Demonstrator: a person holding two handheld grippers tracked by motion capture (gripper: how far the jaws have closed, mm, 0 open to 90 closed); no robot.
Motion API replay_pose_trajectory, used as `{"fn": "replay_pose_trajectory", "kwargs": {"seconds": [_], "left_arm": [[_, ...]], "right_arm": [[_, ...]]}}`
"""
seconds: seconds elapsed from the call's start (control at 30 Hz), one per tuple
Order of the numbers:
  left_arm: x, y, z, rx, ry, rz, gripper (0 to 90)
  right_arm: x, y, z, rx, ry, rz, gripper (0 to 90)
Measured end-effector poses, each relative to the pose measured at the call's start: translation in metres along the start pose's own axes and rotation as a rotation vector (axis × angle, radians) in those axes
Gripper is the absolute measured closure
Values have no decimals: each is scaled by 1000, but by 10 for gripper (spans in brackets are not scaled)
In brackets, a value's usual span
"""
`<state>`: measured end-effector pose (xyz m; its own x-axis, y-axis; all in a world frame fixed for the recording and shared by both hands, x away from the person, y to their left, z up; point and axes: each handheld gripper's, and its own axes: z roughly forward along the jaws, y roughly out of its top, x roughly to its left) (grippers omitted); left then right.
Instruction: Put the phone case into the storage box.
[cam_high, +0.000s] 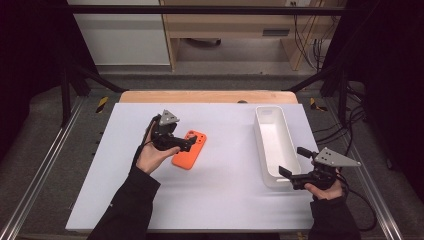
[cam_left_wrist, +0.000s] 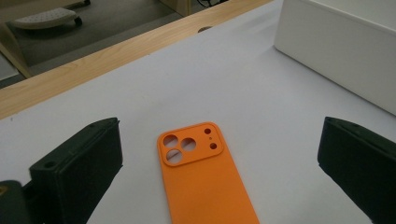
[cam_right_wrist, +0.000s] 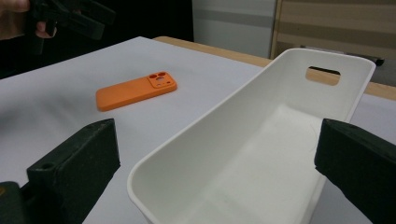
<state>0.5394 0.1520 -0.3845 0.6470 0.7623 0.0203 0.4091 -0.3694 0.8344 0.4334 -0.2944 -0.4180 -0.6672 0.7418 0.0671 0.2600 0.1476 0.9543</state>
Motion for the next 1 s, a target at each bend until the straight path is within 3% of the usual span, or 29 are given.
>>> {"fn": "replay_pose_trajectory", "kwargs": {"seconds": [0.37,0.67,1.0], "left_arm": [[6,9,18,46,29,-4,0],[11,7,30,52,23,-52,0],[12,2,45,96,27,-58,0]], "right_arm": [[1,0,0,2,0,-1,4],[0,0,0,-1,-2,0,4],[0,0,-1,-3,-2,2,4]]}}
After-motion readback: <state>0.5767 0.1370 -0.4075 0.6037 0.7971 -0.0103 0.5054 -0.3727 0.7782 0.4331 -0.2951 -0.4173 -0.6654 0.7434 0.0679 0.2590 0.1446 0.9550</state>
